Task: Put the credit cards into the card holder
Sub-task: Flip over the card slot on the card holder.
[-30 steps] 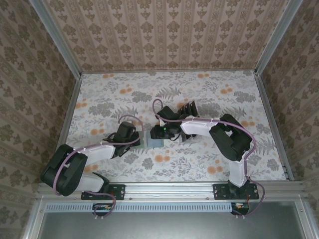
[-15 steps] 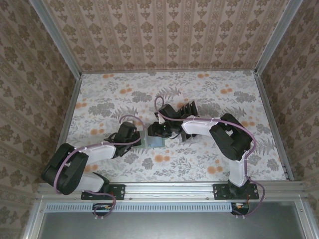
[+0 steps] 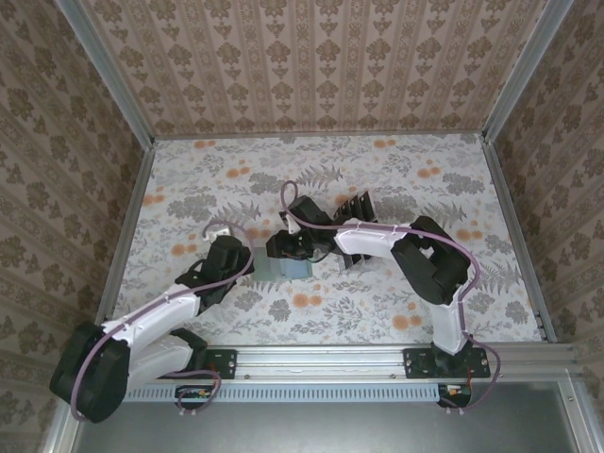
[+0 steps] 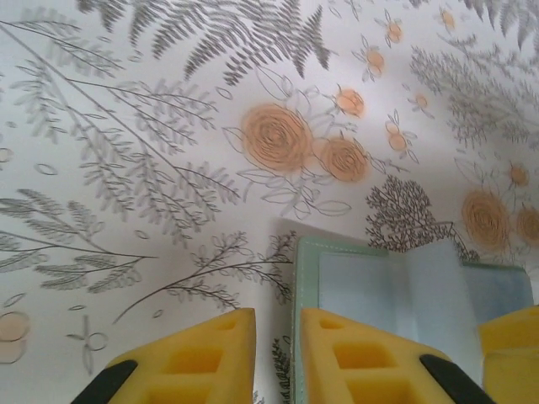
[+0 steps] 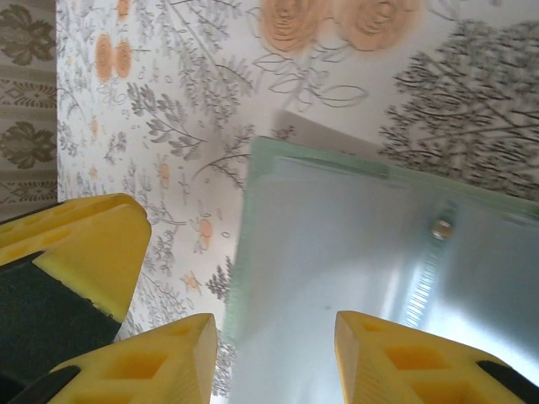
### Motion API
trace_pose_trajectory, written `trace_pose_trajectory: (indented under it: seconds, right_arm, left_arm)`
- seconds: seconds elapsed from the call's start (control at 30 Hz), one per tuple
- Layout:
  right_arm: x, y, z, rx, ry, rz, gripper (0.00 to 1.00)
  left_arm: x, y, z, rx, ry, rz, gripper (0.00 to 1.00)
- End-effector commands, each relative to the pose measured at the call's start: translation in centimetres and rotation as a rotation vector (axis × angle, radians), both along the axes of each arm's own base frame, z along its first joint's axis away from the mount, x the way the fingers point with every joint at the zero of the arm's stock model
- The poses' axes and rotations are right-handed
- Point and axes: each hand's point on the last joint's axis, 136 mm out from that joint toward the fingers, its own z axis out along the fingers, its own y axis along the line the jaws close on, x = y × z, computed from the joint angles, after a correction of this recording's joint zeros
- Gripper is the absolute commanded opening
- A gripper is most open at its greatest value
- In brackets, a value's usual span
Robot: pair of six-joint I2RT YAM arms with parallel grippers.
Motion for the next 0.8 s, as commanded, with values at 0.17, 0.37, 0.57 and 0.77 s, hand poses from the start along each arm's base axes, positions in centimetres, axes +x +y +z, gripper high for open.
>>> trace_pose_trajectory:
  seconds: [0.17, 0.37, 0.57, 0.77]
  right_arm:
    - [-0.3, 0.9, 0.1, -0.033, 0.008, 0.018, 0.43]
    - [0.0, -2.7, 2.6, -0.104, -0.077, -0.003, 0.44]
    - [0.2, -6.3, 1.1, -0.284, -0.125, -0.005, 0.44]
    - [0.4, -7.0, -0.3, -0.343, -0.130, 0.007, 0.43]
  left_arm:
    - [-0.9, 1.7, -0.4, 0.014, 0.020, 0.065, 0.24]
    - [-0.5, -0.4, -0.5, -0.026, 0.027, -0.025, 0.34]
    - [0.2, -2.4, -0.6, -0.033, 0.043, -0.104, 0.42]
    - [0.5, -3.3, -1.4, -0.001, 0.070, -0.144, 0.44]
